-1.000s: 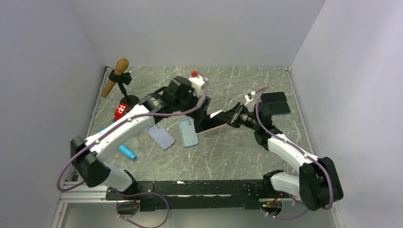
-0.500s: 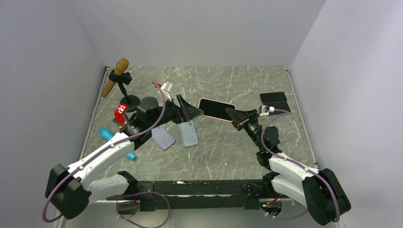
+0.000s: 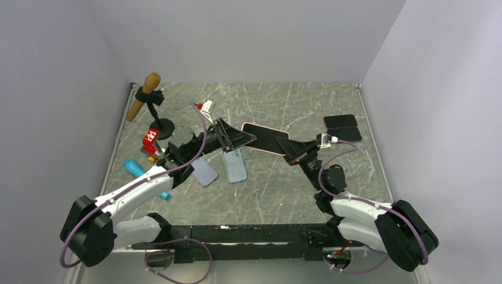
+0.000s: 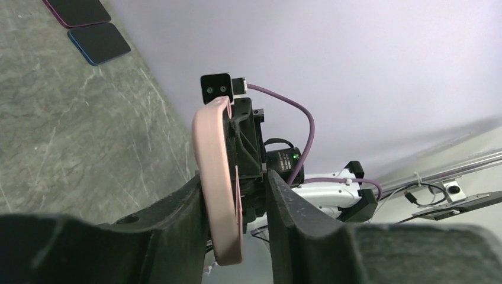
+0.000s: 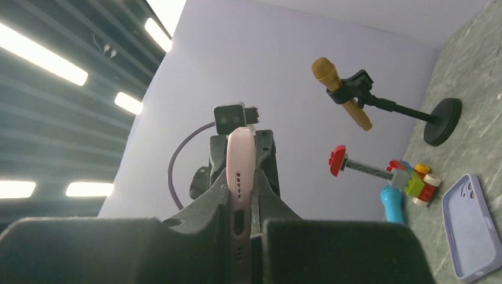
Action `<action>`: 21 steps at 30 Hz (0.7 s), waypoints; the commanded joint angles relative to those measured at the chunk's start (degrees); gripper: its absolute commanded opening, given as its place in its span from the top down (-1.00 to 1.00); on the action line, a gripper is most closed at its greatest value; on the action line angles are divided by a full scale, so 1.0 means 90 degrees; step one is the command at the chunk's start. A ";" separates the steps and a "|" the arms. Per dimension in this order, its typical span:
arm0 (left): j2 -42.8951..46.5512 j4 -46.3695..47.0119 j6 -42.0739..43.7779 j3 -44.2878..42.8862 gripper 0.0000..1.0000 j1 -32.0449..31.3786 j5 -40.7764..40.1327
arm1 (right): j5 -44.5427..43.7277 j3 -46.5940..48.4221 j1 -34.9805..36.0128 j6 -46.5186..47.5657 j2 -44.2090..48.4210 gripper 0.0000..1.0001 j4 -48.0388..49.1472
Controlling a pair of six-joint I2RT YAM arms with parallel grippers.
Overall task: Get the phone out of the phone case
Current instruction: Pick up the phone at the center of the board.
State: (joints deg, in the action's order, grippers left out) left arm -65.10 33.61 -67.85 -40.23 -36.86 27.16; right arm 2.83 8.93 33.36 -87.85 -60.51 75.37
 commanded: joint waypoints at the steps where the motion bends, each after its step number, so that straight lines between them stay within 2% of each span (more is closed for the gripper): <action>1: 0.0045 0.0383 0.0140 -0.0247 0.24 -0.0081 0.0236 | 0.0011 0.0093 0.0097 0.0244 -0.0069 1.00 0.1191; 5: -0.0003 0.0472 0.0369 -0.0289 0.63 -0.0079 0.0539 | 0.0633 0.0315 0.0095 0.0691 -0.0014 0.98 0.0637; 7: -0.0014 0.0512 0.0434 -0.0300 0.97 -0.0071 0.0664 | 0.1050 0.0530 0.0103 0.1054 0.0185 0.81 -0.0180; 10: 0.0001 0.0199 0.0842 -0.0523 1.00 0.0030 0.1066 | 0.1469 0.1107 0.0069 0.1999 0.0714 0.24 -0.2288; 12: -0.0101 -0.0523 0.1324 -0.0983 1.00 0.0129 0.1677 | 0.1691 0.1701 0.0006 0.2982 0.1077 -0.08 -0.4092; 15: -0.0291 -0.1550 0.2010 -0.1659 1.00 0.0283 0.2737 | 0.2054 0.2597 -0.0108 0.4586 0.1393 -0.43 -0.6238; 17: -0.0365 -0.2186 0.2418 -0.1949 1.00 0.0392 0.3349 | 0.2733 0.3017 -0.0323 0.5119 0.1361 -0.51 -0.7145; 21: -0.0395 -0.3297 0.3376 -0.2370 1.00 0.0524 0.4186 | 0.4427 0.3611 -0.0555 0.5694 0.0926 -0.44 -0.7980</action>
State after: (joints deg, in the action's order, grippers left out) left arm -69.21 14.48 -48.31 -56.49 -32.77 49.15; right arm 26.72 36.88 29.82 -48.73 -49.41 19.97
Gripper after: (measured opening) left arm 0.172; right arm 0.744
